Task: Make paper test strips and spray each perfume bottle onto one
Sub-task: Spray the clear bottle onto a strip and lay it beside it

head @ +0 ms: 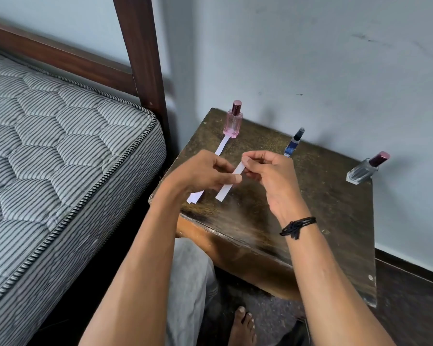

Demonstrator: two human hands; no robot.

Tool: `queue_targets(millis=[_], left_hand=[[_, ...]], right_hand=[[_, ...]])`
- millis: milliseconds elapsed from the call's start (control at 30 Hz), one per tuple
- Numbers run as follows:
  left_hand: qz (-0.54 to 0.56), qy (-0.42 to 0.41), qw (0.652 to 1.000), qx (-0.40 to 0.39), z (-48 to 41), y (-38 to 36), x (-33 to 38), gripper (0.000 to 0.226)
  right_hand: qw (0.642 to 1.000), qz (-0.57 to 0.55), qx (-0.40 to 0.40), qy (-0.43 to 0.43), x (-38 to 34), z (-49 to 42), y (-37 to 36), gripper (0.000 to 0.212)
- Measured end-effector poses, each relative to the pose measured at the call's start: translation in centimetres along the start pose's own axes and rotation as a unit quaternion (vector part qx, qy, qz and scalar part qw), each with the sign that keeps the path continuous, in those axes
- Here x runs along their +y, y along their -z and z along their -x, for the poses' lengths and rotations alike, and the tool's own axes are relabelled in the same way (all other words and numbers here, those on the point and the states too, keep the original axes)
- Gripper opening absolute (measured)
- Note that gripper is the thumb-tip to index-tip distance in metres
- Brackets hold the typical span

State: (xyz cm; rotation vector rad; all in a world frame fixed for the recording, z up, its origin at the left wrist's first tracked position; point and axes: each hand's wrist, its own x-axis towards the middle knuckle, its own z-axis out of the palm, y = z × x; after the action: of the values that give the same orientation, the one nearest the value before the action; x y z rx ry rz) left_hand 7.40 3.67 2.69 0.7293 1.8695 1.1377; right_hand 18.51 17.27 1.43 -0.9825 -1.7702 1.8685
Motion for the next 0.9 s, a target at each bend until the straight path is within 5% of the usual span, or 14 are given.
queue_targets(millis=[233,900], left_hand=[[0.093,0.016,0.995,0.022,-0.2,-2.6,1.1,0.014],[0.088,0.005,0.996,0.017,-0.6,-7.7,2.4,0.013]], right_hand=[[0.999,0.016,0.018,0.035,-1.0,0.5,2.5,0.011],[0.994,0.018,0.085,0.065,-1.9,2.6,10.4,0.021]])
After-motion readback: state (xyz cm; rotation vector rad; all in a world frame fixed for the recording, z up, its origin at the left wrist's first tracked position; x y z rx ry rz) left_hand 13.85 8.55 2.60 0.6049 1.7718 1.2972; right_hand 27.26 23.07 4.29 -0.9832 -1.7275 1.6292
